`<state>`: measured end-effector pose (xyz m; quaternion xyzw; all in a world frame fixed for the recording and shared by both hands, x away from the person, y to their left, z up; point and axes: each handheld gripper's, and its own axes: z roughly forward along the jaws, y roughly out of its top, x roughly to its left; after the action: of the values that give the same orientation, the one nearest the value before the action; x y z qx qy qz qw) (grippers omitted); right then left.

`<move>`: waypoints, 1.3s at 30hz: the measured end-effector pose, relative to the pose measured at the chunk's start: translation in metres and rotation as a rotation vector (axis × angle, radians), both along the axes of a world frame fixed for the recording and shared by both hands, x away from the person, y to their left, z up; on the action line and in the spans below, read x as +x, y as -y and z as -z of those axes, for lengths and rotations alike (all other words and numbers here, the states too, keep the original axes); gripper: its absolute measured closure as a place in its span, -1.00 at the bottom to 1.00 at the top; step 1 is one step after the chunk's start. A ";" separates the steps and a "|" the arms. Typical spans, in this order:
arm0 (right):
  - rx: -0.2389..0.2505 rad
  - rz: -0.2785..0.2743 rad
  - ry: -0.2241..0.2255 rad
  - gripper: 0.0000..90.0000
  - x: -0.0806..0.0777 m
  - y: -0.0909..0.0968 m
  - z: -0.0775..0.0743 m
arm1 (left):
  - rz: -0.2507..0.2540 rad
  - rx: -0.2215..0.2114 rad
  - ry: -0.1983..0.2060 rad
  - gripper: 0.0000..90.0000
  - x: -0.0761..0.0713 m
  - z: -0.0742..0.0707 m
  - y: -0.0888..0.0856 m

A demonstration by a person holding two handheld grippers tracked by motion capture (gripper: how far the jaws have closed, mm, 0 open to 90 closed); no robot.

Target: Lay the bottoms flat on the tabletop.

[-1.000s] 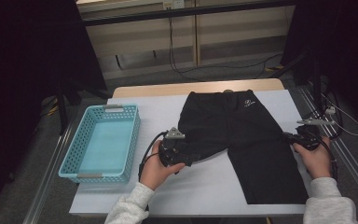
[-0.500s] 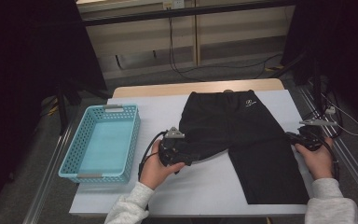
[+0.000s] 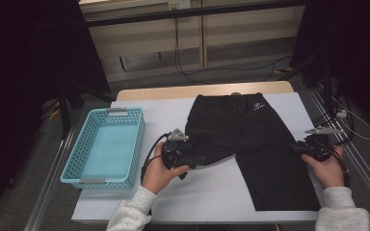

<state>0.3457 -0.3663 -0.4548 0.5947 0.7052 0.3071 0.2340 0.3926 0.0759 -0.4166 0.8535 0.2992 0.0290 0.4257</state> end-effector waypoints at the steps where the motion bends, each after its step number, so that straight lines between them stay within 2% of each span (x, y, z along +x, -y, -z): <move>1: 0.003 0.004 0.001 0.21 -0.002 -0.001 -0.001 | -0.003 0.001 0.000 -0.40 0.001 0.000 -0.001; 3: 0.018 0.009 0.000 0.11 -0.007 -0.003 0.000 | -0.009 0.008 0.004 -0.41 0.001 0.002 -0.002; 6: 0.005 -0.009 0.002 -0.01 -0.012 -0.008 0.001 | -0.006 0.016 -0.001 -0.41 0.002 0.000 -0.003; 8: 0.033 -0.020 0.008 -0.11 -0.016 -0.009 0.000 | -0.010 -0.002 -0.006 -0.43 0.003 0.000 -0.004; 10: 0.065 -0.022 0.016 -0.21 -0.020 -0.012 0.000 | -0.017 0.015 -0.005 -0.44 0.003 0.000 -0.005; 11: 0.057 -0.040 0.015 -0.23 -0.022 -0.014 0.001 | -0.016 0.029 0.001 -0.45 0.004 0.001 -0.005; 15: 0.009 -0.061 0.016 -0.30 -0.029 -0.016 -0.001 | -0.019 0.032 0.015 -0.48 0.005 -0.001 -0.007; 22: 0.022 -0.059 0.033 -0.38 -0.042 -0.017 -0.003 | -0.033 0.028 0.018 -0.51 0.008 -0.004 -0.014; 27: 0.026 -0.052 -0.001 -0.40 -0.048 -0.018 0.001 | -0.034 0.042 0.011 -0.52 0.011 -0.003 -0.020; 30: 0.013 -0.057 0.000 -0.43 -0.051 -0.018 0.001 | -0.042 0.037 0.011 -0.53 0.012 -0.003 -0.024; 39: 0.023 -0.062 -0.003 -0.51 -0.060 -0.014 0.000 | -0.059 0.034 0.008 -0.53 0.014 -0.001 -0.028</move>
<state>0.2853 -0.3525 -0.4544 0.5756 0.7200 0.3215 0.2166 0.4069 0.1043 -0.4160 0.8513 0.3221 0.0501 0.4111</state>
